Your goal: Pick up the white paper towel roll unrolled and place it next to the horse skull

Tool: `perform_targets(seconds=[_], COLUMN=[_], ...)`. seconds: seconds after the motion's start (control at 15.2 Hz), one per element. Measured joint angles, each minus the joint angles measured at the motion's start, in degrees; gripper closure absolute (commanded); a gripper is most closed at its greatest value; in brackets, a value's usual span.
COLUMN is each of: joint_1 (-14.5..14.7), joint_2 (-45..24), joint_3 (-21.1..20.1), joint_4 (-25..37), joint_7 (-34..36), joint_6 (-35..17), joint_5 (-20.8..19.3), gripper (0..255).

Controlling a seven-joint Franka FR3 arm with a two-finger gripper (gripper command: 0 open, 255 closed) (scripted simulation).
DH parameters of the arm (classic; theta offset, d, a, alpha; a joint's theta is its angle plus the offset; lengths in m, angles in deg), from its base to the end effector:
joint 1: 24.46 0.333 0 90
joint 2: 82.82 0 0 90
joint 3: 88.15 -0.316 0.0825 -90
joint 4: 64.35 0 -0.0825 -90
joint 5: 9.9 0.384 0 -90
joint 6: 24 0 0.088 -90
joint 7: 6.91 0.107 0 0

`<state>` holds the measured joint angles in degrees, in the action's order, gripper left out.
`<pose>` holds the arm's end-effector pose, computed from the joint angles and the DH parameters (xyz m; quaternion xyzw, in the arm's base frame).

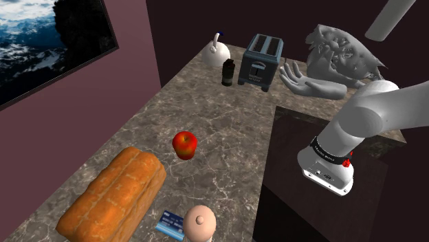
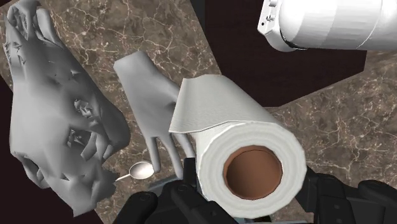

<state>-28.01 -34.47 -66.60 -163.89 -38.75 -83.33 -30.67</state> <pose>0.1152 -0.2270 0.7850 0.9991 0.0120 0.0289 0.0272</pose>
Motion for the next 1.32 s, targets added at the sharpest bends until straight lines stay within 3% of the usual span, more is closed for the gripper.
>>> perform_targets(seconds=[0.59, 0.86, 1.19, 1.32], joint_1=[2.75, 5.6, 11.58, 15.59], joint_2=[-2.15, -5.1, -9.18, -11.18], joint_3=[12.81, 19.64, 30.65, 36.17], joint_4=[8.35, 14.87, 24.46, 29.69], joint_7=[-14.11, -20.69, -29.38, -32.83], joint_6=[0.35, 0.36, 0.04, 0.4], joint_5=[-9.04, -12.05, -15.09, -15.91], gripper=[255, 255, 255, 255])
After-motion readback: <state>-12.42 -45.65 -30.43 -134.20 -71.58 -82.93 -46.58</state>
